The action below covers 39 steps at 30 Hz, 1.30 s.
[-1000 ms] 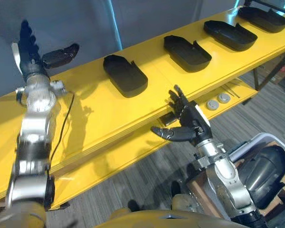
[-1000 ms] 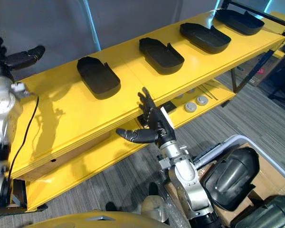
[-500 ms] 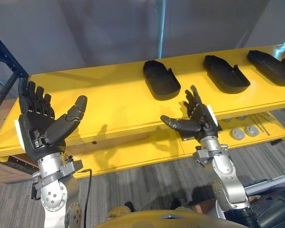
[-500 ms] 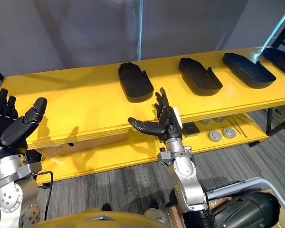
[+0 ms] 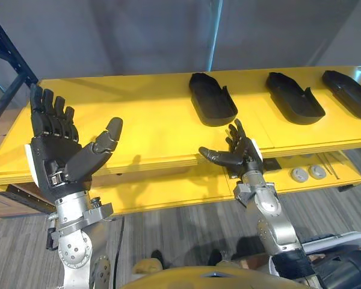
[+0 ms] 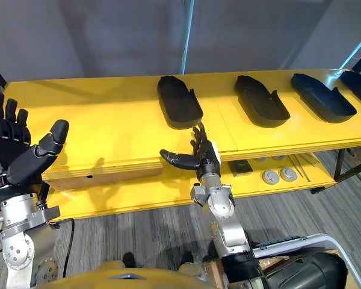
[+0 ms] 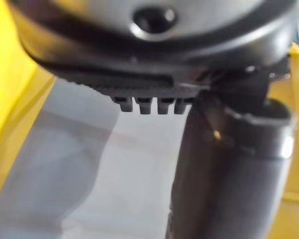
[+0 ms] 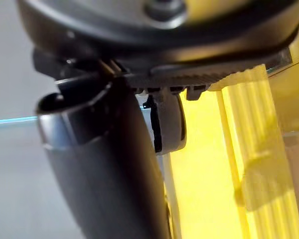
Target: Walk over and take three plastic housings, then place them on the shelf
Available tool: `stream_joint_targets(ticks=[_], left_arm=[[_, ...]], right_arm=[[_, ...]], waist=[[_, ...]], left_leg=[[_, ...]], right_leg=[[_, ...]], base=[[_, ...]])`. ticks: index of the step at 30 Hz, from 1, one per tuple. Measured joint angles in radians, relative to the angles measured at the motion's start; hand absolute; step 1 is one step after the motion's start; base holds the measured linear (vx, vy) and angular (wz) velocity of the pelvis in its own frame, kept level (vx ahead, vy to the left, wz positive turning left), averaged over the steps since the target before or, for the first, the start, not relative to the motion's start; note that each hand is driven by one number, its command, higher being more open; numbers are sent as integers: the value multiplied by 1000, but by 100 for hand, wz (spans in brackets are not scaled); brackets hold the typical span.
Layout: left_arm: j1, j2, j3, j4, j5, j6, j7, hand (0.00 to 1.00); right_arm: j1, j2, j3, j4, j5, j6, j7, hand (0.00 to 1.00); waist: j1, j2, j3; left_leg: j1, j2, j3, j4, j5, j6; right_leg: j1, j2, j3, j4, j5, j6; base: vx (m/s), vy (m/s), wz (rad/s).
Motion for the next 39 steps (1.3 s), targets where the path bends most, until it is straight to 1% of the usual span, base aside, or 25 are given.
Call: stream_joint_targets(ticks=[11,15,20,24,28,30,34,39], left_arm=[[-11,0,0,0,-6,4,0,100],[-14,0,-1,0,-8,19,-1,100],[-14,0,-3,0,-8,22,-4,100],[-14,0,-7,0,-10,25,-4,100],[-14,0,-17,0,-18,31,-8,100],[-15,0,-18,0,-18,44,-11,100],[-15,0,-23,0,-29,45,-17,100],[-15,-1,-23,0,-40,45,-19,100]], right_arm=[[-105,0,-17,76,0,-6,5,100],[-112,0,-18,100,0,-8,14,100],[-116,0,-19,101,0,-8,20,100],[-125,0,-18,109,0,-20,20,100],[-142,0,-18,125,0,-21,19,100],[-153,0,-18,140,0,-25,15,100],[-165,0,-17,154,0,-29,-17,100],[-196,3,-24,177,0,-30,-36,100]], waist=[[7,-12,38],[8,-12,39],[8,-12,48],[8,-14,61],[8,-14,61],[10,-13,61],[22,-13,63],[27,-13,74]], left_leg=[[-13,0,-24,3,11,2],[-13,1,-32,3,13,1],[-11,2,-38,3,13,2],[-10,2,-39,3,14,2],[-10,2,-41,2,17,-2],[-10,2,-43,2,17,-2],[-11,2,-46,1,19,-2],[-12,2,-55,-9,27,1]], right_leg=[[-8,-3,-21,25,-8,-5],[-4,-3,-30,25,-12,-4],[1,-1,-36,24,-16,-8],[3,-1,-39,24,-16,-8],[3,-1,-41,24,-15,-7],[4,0,-42,24,-15,-7],[5,0,-47,24,-15,-7],[5,-1,-57,24,-17,-10]], base=[[-6,6,6],[-7,4,5],[-3,1,2],[0,0,0],[0,0,0],[0,0,0],[0,0,0],[-15,7,5]])
